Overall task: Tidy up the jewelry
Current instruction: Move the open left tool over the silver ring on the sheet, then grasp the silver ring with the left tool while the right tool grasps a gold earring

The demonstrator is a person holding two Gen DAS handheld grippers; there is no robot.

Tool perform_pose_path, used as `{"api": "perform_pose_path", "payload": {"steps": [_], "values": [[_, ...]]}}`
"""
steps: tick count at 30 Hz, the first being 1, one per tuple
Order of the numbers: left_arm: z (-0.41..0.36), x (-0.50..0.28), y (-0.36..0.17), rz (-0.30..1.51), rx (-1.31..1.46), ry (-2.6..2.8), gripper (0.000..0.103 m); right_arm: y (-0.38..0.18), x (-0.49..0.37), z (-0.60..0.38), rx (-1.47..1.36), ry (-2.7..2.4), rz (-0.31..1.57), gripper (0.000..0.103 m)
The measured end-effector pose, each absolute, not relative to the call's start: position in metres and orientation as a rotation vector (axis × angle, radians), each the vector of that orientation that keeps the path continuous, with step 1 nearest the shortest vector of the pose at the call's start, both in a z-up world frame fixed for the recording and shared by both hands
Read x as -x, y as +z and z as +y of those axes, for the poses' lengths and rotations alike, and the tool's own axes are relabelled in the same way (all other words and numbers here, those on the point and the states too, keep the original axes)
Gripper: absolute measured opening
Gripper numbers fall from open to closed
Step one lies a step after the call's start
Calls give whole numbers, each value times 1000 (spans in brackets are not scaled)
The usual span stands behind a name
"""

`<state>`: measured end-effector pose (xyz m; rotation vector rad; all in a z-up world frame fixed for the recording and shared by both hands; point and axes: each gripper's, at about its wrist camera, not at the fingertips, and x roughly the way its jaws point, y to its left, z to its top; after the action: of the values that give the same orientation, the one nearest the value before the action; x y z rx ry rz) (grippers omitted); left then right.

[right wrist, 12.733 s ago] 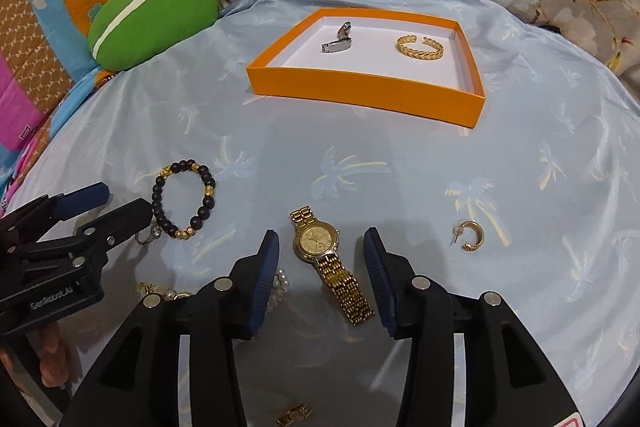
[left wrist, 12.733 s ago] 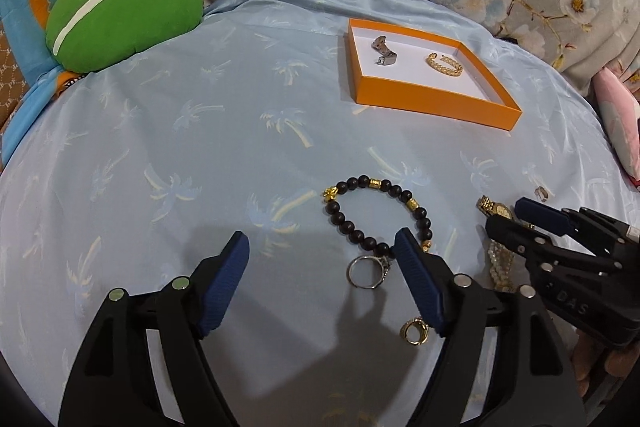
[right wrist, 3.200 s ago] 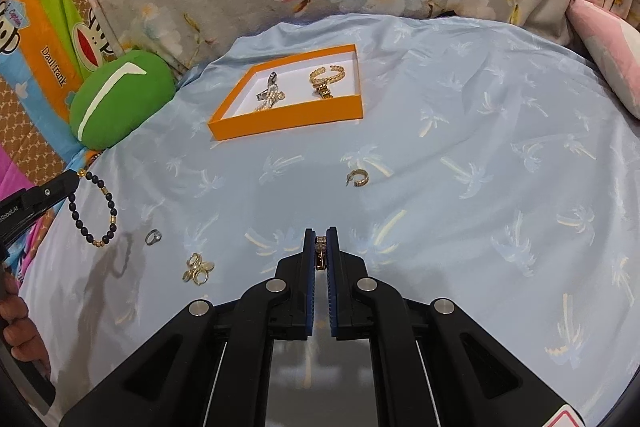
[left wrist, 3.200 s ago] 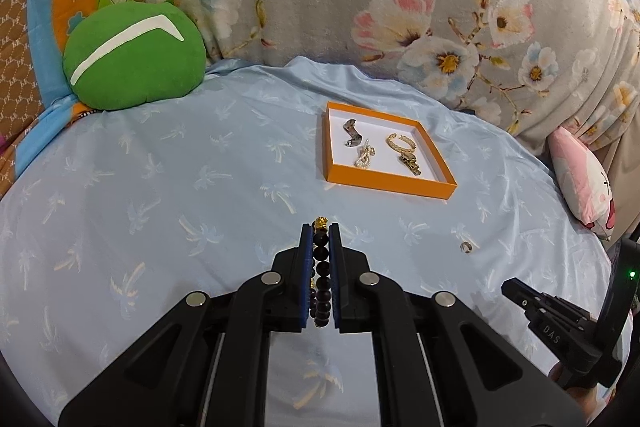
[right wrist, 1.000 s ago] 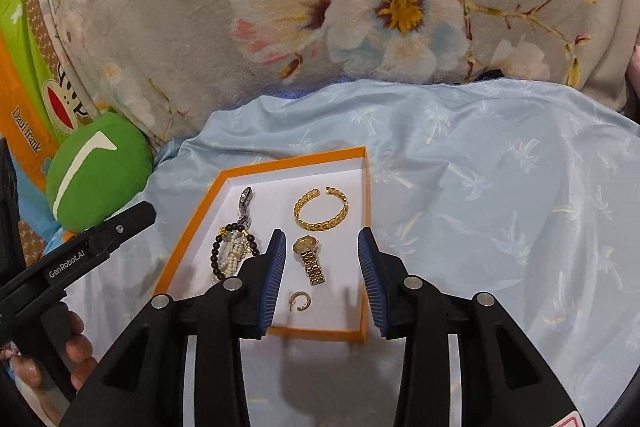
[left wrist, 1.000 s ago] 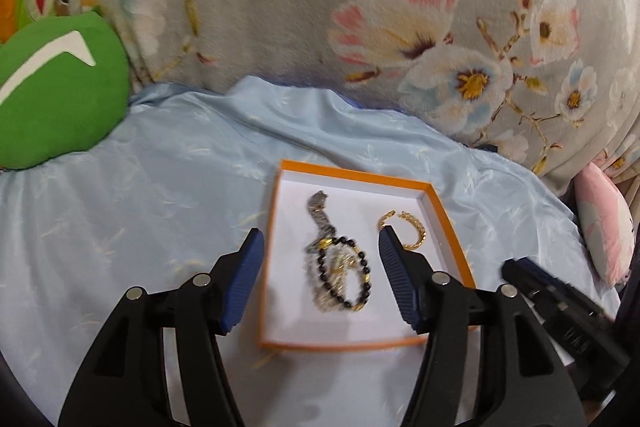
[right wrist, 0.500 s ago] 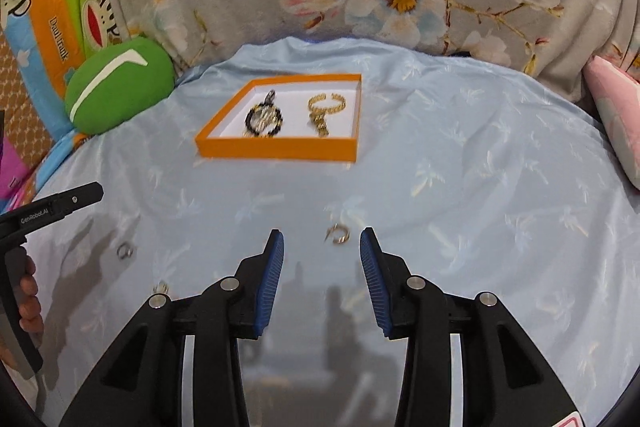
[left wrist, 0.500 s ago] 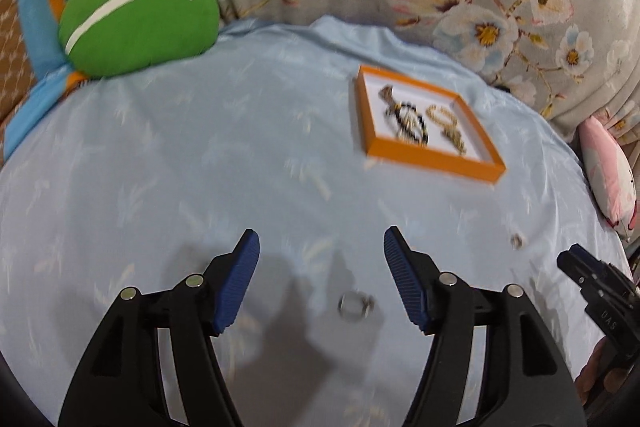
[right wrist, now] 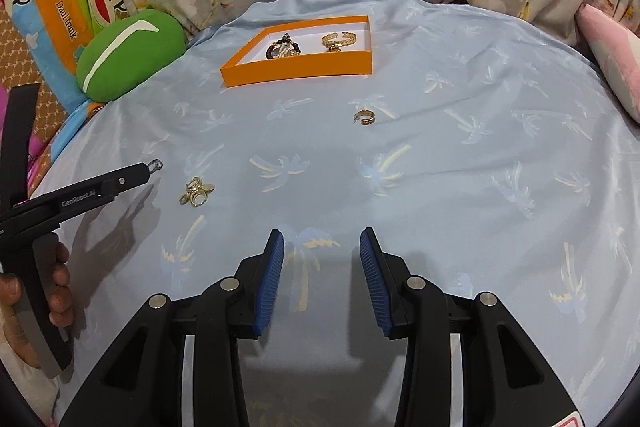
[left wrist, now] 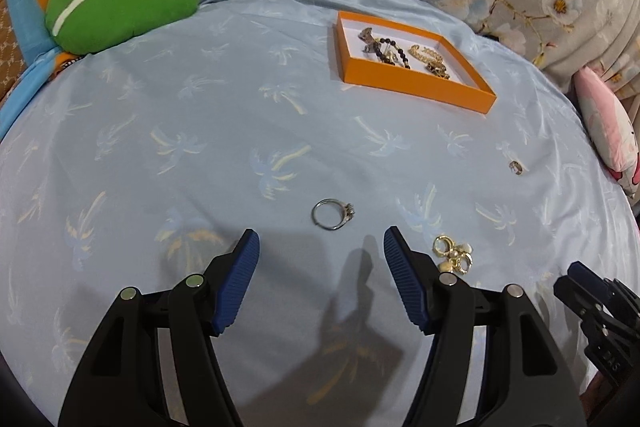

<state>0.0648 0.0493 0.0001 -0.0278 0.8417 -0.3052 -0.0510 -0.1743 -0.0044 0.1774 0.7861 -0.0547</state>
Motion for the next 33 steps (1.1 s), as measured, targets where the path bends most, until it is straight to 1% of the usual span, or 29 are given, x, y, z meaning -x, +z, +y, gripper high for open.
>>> {"api": "perform_pose_path", "payload": {"steps": [3,6,7,8,11,20,27,33], "values": [[43,-74,-1,845,15,-287,57,-5,51,-178,-196,-64,783,40],[37,-79,-2,843,-10,-274,49,-5,50,-181,-208,-69,782,40],[34,-80,-2,839,-25,-270,44,-5,48,-182,-214,-72,783,40],[32,-80,-2,836,-37,-268,36,-5,47,-183,-217,-75,780,40],[30,-80,-3,832,-50,-280,24,-3,45,-189,-233,-87,770,40],[35,-78,2,808,5,-306,24,-1,39,-214,-264,-124,768,40],[36,-83,3,801,26,-295,24,3,-18,-223,-259,-103,763,40],[36,-83,3,800,29,-297,24,-5,-63,-220,-238,-125,811,40]]}}
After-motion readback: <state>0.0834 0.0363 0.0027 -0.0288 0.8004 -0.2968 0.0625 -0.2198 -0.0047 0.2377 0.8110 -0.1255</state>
